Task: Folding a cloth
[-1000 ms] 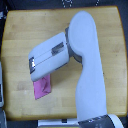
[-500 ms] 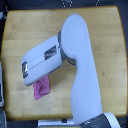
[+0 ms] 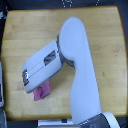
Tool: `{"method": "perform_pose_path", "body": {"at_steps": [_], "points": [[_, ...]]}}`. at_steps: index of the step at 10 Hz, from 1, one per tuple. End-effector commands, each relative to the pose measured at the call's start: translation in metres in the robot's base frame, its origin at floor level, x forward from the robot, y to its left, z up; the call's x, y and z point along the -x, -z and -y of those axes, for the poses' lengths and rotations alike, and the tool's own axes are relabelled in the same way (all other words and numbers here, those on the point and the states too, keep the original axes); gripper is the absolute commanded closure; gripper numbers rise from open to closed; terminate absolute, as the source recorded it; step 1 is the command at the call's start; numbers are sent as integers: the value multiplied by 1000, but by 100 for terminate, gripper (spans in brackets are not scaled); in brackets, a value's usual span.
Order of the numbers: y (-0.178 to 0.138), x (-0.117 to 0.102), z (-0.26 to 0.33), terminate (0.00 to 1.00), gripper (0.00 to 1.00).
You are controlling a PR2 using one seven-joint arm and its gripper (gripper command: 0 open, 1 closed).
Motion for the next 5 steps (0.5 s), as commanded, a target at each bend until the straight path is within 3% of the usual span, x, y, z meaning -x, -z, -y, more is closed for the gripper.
{"method": "perform_pose_path", "body": {"at_steps": [1,3,4,5], "points": [[16,-13,0,0,100],[19,-19,-1,0,100],[21,-24,-6,0,0],[21,-25,-6,0,0]]}}
